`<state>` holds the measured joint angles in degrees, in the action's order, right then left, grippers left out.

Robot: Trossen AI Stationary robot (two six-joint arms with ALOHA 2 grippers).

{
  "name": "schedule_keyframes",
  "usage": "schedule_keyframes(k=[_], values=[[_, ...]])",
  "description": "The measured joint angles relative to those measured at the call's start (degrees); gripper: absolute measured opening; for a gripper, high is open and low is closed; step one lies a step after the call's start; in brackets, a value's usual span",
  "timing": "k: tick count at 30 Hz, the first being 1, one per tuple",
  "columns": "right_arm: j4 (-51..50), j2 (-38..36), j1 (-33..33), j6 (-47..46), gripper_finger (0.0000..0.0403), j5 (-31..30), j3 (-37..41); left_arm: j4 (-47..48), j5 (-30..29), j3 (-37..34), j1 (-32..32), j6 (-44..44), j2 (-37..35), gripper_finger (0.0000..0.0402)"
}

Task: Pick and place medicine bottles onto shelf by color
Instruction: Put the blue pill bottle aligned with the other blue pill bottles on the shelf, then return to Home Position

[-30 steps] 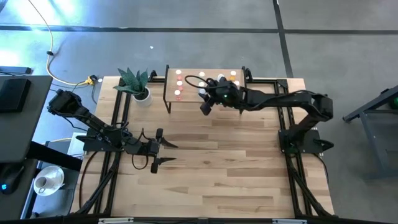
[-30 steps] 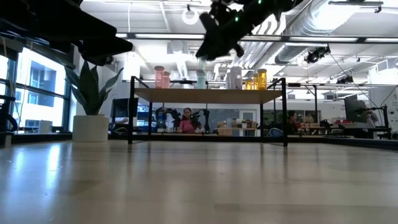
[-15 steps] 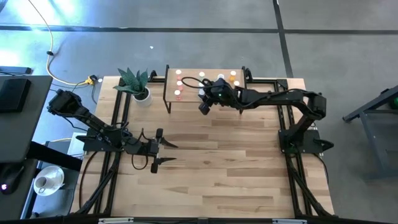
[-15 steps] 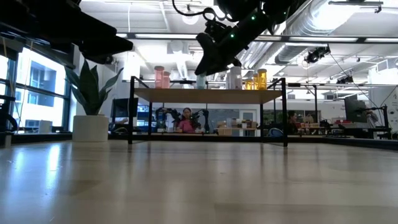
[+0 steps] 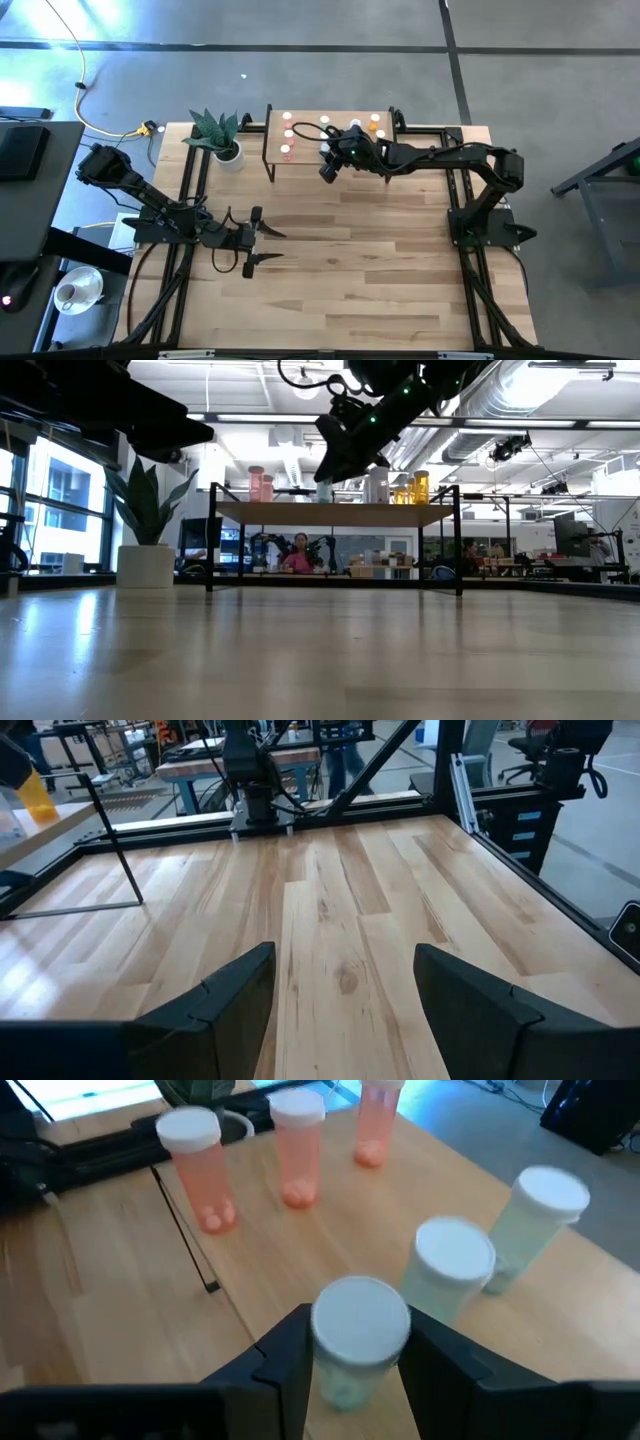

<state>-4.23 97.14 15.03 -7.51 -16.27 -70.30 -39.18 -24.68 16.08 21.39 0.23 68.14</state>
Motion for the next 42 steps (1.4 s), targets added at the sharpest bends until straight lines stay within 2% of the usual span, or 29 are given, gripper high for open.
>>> schedule_keyframes(k=[10, 17, 22, 26, 35, 42], values=[[0.48, 0.24, 0.0, 0.02, 0.0161, -1.79, 0.11, 0.04, 0.02, 0.0, 0.0, -0.01, 0.0, 0.0229], [2.07, -0.1, -0.01, 0.46, 0.0161, -0.17, -0.05, 0.4, 0.02, 0.0, 0.0, 0.0, 0.0, 0.0229], [-1.63, -0.89, -0.17, 0.46, 0.0161, 0.78, -3.05, 0.44, 0.02, 0.0, 0.0, 0.0, 0.0, 0.0229], [-8.87, -1.64, -0.5, 0.94, 0.0161, 3.12, -7.48, 0.56, 0.02, -0.02, 0.0, -0.01, 0.0, 0.0229], [-27.07, -1.77, -0.94, 0.9, 0.0161, 3.04, -19.58, 0.88, 0.02, -0.02, -0.04, -0.04, 0.0, 0.0229], [-47.96, -1.81, -0.94, -1.18, 0.0161, 2.95, -29.15, 0.85, 0.02, -0.02, -0.02, -0.02, 0.0, 0.0229]])
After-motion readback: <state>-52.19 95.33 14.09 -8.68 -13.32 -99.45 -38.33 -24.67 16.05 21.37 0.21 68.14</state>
